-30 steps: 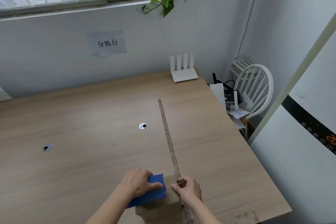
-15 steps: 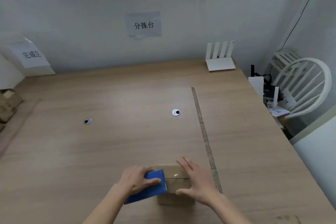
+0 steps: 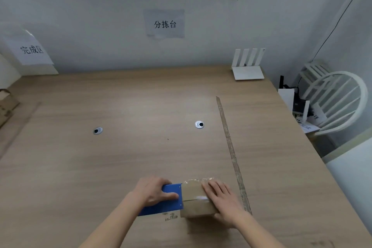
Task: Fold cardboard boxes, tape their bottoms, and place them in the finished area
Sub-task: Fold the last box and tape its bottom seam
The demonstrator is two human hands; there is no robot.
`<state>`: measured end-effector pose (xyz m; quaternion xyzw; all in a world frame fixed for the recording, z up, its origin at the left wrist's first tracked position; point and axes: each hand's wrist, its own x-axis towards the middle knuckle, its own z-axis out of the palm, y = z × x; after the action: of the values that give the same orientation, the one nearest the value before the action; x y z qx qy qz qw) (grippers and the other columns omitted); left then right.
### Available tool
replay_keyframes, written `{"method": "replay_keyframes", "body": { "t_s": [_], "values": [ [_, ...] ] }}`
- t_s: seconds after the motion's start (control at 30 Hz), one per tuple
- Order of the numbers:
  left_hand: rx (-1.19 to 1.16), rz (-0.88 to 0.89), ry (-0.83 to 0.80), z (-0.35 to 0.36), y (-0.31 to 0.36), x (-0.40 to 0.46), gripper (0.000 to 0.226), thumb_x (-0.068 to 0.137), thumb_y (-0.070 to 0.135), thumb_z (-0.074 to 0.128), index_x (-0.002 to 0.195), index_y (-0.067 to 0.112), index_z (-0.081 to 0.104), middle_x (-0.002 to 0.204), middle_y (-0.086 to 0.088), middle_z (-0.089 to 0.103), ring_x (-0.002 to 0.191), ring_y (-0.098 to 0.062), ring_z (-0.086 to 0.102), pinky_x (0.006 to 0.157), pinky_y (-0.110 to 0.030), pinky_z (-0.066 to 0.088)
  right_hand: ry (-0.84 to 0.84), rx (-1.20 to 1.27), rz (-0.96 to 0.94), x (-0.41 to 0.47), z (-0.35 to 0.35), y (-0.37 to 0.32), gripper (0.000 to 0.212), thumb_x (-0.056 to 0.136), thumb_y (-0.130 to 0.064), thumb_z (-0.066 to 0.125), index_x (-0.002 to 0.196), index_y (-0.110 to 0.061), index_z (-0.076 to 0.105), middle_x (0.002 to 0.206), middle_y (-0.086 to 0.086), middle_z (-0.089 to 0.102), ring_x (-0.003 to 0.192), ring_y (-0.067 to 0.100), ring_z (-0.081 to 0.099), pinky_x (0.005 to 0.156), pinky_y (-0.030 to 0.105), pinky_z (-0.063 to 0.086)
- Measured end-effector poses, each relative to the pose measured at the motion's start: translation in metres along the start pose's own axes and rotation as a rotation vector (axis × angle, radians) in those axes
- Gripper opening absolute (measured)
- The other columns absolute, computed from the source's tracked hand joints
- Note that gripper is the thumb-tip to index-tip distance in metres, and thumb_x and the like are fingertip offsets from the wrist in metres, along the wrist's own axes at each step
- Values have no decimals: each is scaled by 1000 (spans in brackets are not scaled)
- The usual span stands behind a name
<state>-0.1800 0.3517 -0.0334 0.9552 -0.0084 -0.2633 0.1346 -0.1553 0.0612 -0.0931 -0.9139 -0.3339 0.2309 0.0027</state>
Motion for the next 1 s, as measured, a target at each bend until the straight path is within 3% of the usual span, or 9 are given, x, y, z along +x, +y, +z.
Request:
{"method": "replay_keyframes", "body": {
  "t_s": [0.33, 0.8, 1.0],
  "values": [
    [21, 10, 18, 39, -12, 14, 67, 77, 82, 39, 107, 30, 68, 93, 4, 72, 84, -20, 63, 73, -37, 48, 6, 95, -4, -2, 26, 15, 107, 91, -40, 62, 157, -29, -22, 166, -4, -7, 154, 20, -10, 122, 35, -8],
    [-21, -9, -14, 40, -45, 11, 63, 72, 85, 41, 105, 39, 68, 87, 12, 70, 79, -12, 63, 69, -33, 48, -43, 90, -7, 7, 22, 19, 110, 93, -39, 63, 154, -28, -27, 166, -7, -15, 154, 20, -17, 121, 35, -11],
    [83, -56, -20, 60, -25, 26, 60, 80, 76, 44, 99, 25, 68, 90, 4, 71, 85, -21, 65, 67, -34, 43, -38, 70, -10, 7, 23, 18, 110, 92, -38, 62, 154, -28, -28, 165, -6, -17, 153, 21, -21, 119, 34, -15]
  ]
}}
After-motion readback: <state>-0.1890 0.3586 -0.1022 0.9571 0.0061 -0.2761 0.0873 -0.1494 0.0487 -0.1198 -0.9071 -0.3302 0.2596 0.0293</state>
